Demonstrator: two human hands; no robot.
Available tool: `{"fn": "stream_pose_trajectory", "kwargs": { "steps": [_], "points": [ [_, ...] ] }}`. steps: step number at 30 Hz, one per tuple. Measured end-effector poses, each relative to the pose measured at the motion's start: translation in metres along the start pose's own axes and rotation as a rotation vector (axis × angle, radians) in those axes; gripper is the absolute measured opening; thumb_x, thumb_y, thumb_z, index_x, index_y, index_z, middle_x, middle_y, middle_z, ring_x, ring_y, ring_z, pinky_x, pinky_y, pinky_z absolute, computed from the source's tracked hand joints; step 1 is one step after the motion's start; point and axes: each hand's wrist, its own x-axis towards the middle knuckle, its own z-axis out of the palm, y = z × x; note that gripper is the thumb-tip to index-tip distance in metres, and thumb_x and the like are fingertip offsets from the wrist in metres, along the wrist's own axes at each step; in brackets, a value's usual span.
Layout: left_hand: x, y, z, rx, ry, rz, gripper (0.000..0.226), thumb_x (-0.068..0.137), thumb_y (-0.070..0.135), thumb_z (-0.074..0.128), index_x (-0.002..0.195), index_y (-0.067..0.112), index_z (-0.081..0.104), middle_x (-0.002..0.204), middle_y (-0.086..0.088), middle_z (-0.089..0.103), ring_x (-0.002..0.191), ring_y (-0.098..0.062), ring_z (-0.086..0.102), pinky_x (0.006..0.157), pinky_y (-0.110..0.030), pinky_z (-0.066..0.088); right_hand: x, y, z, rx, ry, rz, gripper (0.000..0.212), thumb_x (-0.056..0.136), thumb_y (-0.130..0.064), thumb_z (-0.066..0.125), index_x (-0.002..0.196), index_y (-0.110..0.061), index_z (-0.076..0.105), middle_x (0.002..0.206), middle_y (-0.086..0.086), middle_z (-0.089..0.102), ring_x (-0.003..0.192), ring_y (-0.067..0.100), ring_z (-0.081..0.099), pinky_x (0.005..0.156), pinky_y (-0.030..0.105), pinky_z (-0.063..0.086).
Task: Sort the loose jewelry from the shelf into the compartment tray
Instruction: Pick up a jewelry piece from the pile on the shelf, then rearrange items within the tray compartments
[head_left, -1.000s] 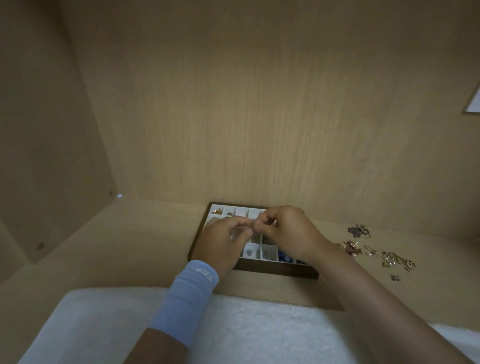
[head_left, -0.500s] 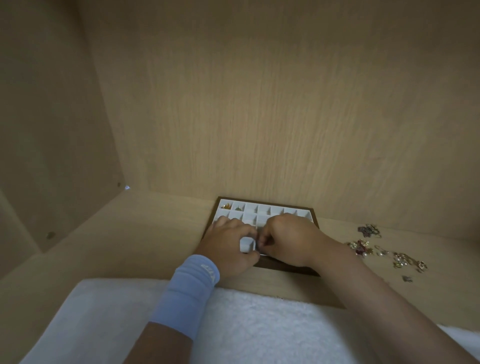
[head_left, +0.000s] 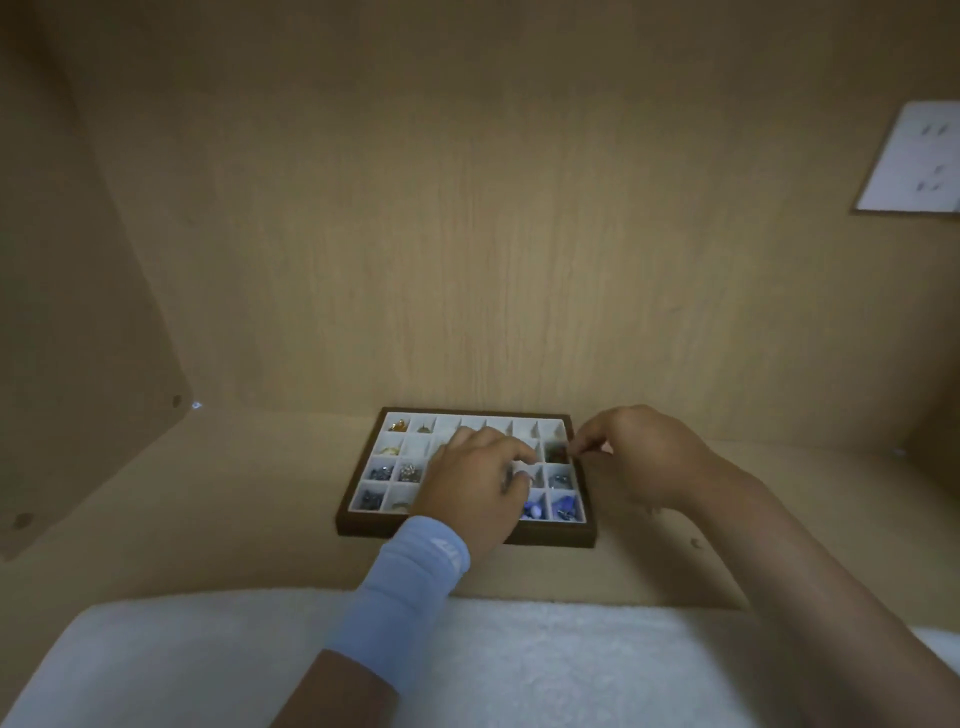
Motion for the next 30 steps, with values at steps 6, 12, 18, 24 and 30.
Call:
{"fn": "stream_pose_trajectory", "kwargs": {
  "steps": [6,12,18,24,30],
  "points": [
    [0.03,0.047,0.036,-0.021,-0.076,0.096,0.023,0.09,0.022,0.053,0.107,0.029,0.067,0.109,0.007,0.062,0.11,-0.016,0.046,0.097,-0.037,0.042,-0.01,0.066,-0.008,-0.116,-0.074,0.1,0.04,0.092,-0.017,0.06,0.123,-0.041,0.066,0.127,-0.018,0.065,0.113,0.007,0.061,0.08,0.019,0.04],
    [0.05,0.076,0.073,0.167,-0.233,0.162,0.029,0.092,0.03,0.052,0.118,0.034,0.065,0.122,0.005,0.06,0.12,-0.021,0.042,0.102,-0.037,0.034,-0.008,0.096,0.008,-0.029,-0.14,0.074,0.038,0.075,-0.023,0.061,0.103,-0.045,0.072,0.096,-0.017,0.069,0.093,0.011,0.065,0.08,0.029,0.053],
    [0.058,0.073,0.079,0.254,-0.289,0.158,0.028,0.094,0.04,0.051,0.117,0.038,0.067,0.12,0.007,0.063,0.115,-0.022,0.045,0.102,-0.036,0.029,-0.005,0.104,0.013,0.143,-0.107,0.062,0.026,0.079,-0.011,0.068,0.092,-0.03,0.079,0.078,-0.016,0.066,0.073,0.001,0.058,0.064,0.011,0.039],
    [0.056,0.065,0.079,0.177,-0.228,0.132,0.022,0.091,0.043,0.055,0.105,0.035,0.07,0.114,0.013,0.063,0.112,-0.014,0.045,0.101,-0.029,0.025,-0.004,0.105,0.012,0.239,-0.08,0.098,0.013,0.08,-0.018,0.076,0.085,-0.029,0.079,0.067,-0.019,0.063,0.066,-0.004,0.058,0.06,0.009,0.037],
    [0.056,0.065,0.08,-0.163,-0.091,0.011,0.024,0.089,0.028,0.062,0.112,0.035,0.065,0.094,0.022,0.065,0.1,-0.002,0.057,0.096,-0.023,0.041,-0.01,0.103,0.006,0.633,0.036,0.128,0.019,0.088,-0.014,0.074,0.074,-0.026,0.078,0.059,-0.014,0.068,0.051,-0.004,0.055,0.055,0.016,0.044]
  ]
}}
